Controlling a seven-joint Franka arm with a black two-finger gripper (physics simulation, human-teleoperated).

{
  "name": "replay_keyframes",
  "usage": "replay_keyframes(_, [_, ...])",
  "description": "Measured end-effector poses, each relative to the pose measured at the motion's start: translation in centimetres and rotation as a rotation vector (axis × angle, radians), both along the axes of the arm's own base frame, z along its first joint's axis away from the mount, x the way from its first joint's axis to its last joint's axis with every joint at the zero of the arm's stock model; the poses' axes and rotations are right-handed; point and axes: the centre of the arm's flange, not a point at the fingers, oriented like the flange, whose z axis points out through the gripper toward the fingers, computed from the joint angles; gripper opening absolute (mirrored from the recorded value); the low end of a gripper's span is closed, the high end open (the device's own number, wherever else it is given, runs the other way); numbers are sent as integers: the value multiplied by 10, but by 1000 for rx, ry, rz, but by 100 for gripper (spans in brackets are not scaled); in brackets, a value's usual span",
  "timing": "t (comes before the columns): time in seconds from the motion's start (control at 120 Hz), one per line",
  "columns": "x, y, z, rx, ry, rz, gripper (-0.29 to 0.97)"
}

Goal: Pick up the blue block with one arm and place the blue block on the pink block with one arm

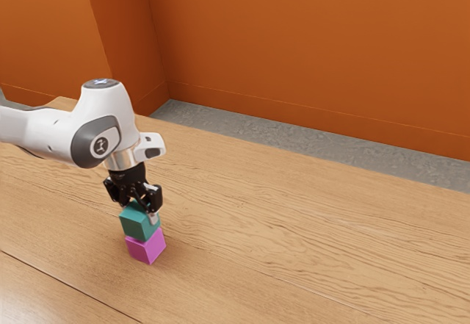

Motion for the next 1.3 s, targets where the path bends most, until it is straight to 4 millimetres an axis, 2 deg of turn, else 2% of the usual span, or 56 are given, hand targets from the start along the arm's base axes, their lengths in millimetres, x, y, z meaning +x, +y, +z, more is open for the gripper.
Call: replay_keyframes(1.3, [-3,7,1,-3,-3,-38,35])
